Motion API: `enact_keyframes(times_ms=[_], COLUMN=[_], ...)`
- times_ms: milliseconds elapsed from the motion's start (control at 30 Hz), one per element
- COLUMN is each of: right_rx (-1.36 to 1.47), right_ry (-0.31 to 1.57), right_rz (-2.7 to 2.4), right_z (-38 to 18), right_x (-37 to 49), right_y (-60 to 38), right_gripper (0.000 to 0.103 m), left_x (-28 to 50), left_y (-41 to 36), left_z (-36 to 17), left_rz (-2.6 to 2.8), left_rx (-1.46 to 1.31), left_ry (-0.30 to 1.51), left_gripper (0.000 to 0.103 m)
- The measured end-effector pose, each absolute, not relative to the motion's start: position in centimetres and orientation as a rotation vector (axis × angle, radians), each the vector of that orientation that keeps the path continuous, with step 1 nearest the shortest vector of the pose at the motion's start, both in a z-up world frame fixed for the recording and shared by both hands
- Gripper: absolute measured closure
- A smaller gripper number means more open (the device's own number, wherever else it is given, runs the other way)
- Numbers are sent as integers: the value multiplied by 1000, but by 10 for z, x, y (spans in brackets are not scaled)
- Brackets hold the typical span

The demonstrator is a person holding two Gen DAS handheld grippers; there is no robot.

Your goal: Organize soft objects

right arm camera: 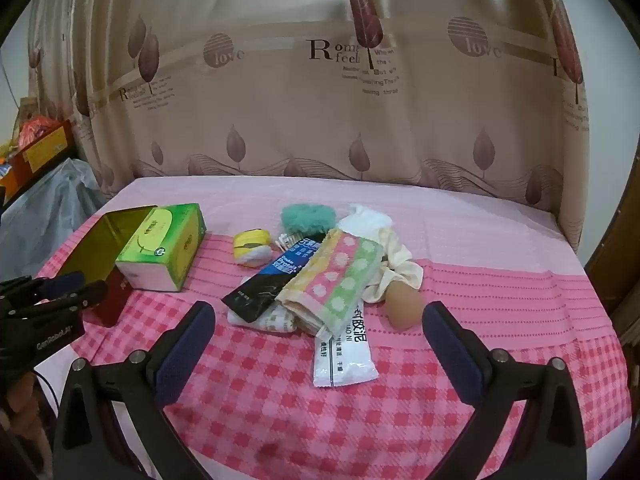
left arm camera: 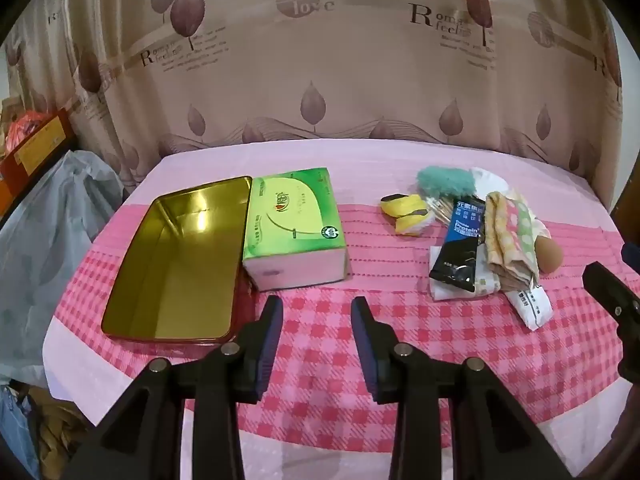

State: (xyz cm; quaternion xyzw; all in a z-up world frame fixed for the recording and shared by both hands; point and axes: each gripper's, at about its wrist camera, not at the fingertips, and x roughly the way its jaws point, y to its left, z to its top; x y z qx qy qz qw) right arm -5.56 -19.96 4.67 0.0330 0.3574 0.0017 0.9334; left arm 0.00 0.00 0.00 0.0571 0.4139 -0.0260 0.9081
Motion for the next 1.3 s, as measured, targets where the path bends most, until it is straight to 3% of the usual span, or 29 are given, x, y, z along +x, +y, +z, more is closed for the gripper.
enact_keyframes(times_ms=[1300], right_rx=[57], right_ry=[736], right_rz=[18], right_z=[51], right_x=[-58], right_y=[-192], right_gripper=[0], left_x=[-4], left_y=[10], left_z=[3], left_rz=[-36], left_rx=[117], left_ry=[849], left_gripper=[67])
